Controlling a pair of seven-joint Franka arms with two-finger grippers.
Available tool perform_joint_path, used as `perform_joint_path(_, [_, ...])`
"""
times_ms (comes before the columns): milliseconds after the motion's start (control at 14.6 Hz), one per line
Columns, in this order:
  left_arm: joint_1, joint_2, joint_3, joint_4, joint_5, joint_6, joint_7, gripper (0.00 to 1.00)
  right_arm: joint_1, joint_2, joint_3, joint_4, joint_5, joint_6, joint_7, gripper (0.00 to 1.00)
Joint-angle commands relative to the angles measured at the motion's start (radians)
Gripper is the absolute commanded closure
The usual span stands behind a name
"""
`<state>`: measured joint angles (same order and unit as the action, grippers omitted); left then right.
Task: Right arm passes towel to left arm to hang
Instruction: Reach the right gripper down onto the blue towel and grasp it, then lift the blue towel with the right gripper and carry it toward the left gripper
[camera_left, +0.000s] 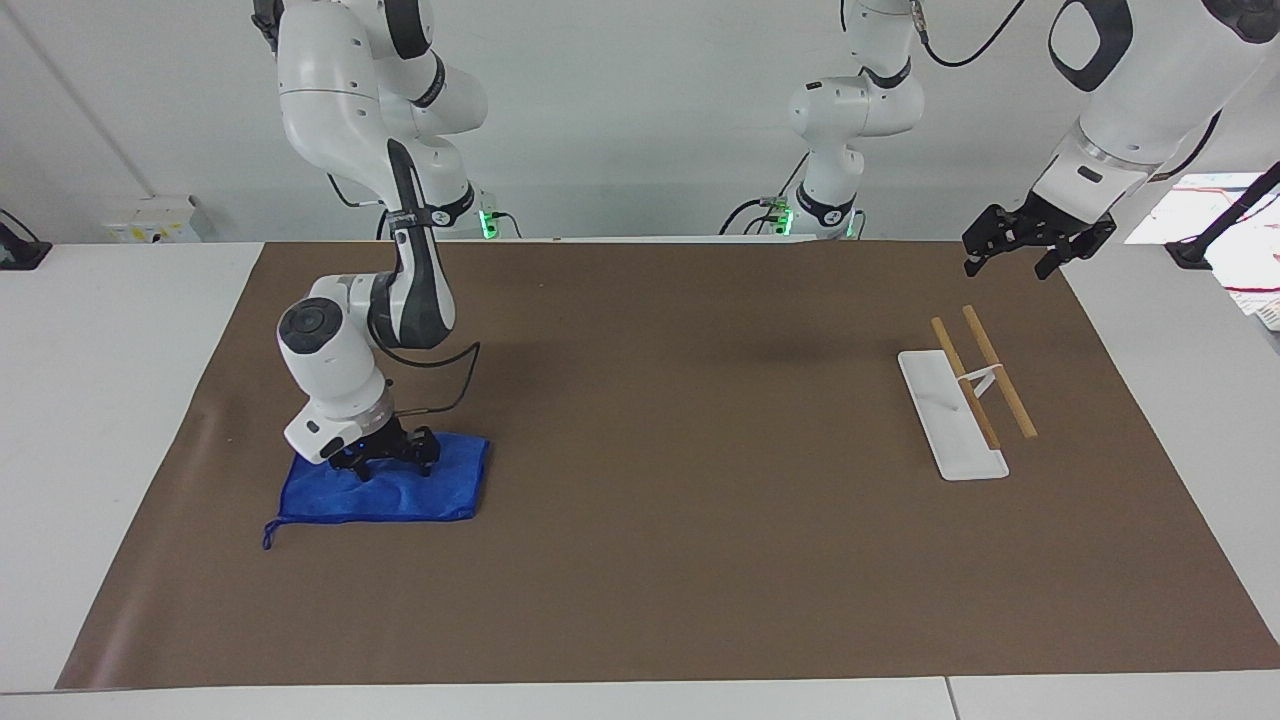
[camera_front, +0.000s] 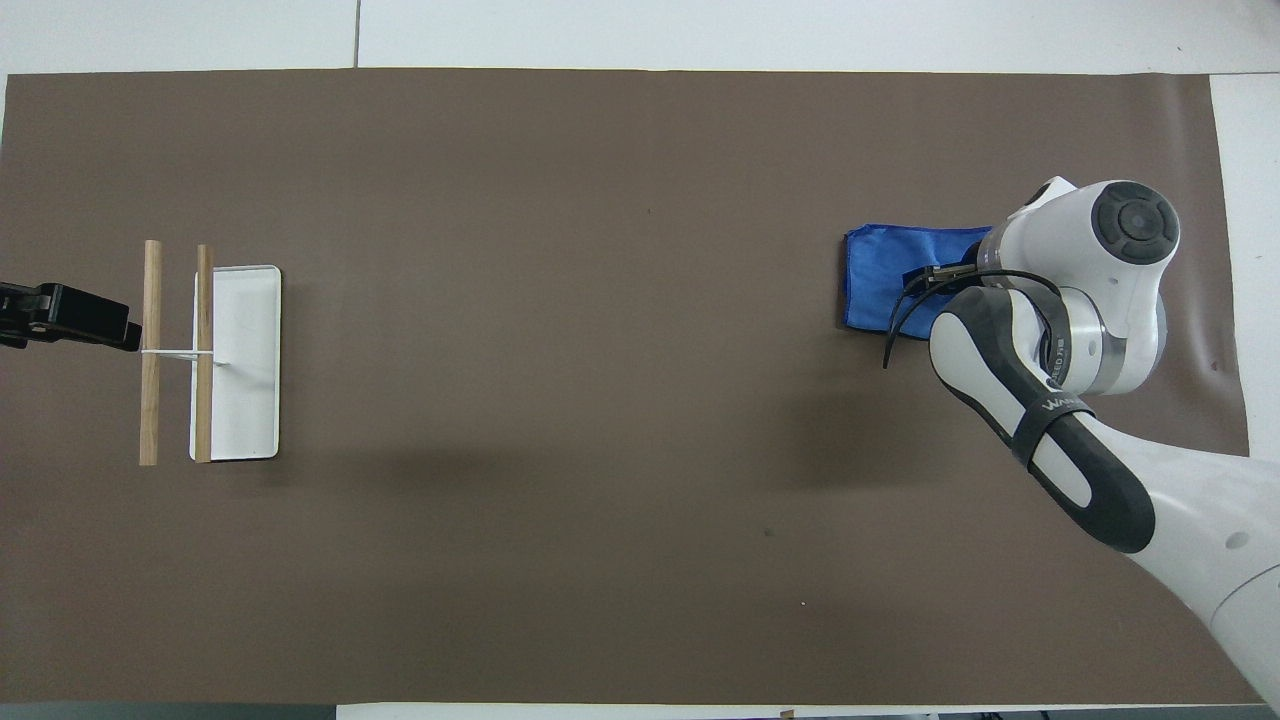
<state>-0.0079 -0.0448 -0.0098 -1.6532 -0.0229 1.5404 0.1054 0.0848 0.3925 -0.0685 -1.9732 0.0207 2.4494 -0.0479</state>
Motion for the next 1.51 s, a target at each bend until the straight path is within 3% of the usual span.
perform_joint_path(0, [0.000,-0.020,0.001,-0.016,0.020,0.001,-0.007,0.00,-0.011,-0.006,0.004,-0.020,0.010,0.000,-0.021,0.90])
perform_joint_path(69, [0.000,-0.020,0.001,-0.016,0.020,0.001,-0.007,0.00,-0.013,-0.006,0.004,-0.012,0.007,-0.009,-0.023,1.00])
perform_joint_path(343, [-0.001,-0.020,0.001,-0.016,0.020,0.001,-0.007,0.00,-0.020,-0.006,0.006,0.023,-0.001,-0.059,-0.024,1.00])
perform_joint_path(618, [0.000,-0.020,0.001,-0.016,0.020,0.001,-0.007,0.00,-0.008,0.005,0.006,0.200,-0.001,-0.294,-0.023,1.00])
perform_joint_path(961, [0.000,-0.020,0.001,-0.016,0.020,0.003,-0.007,0.00,-0.004,-0.004,0.013,0.330,0.007,-0.475,-0.017,1.00])
perform_joint_path(1305, [0.000,-0.020,0.001,-0.016,0.020,0.001,-0.007,0.00,-0.007,-0.026,0.172,0.528,0.024,-0.714,0.221,1.00])
perform_joint_path(1442, [0.000,-0.020,0.001,-0.016,0.020,0.001,-0.007,0.00,-0.007,-0.030,0.226,0.576,0.137,-0.759,0.406,1.00])
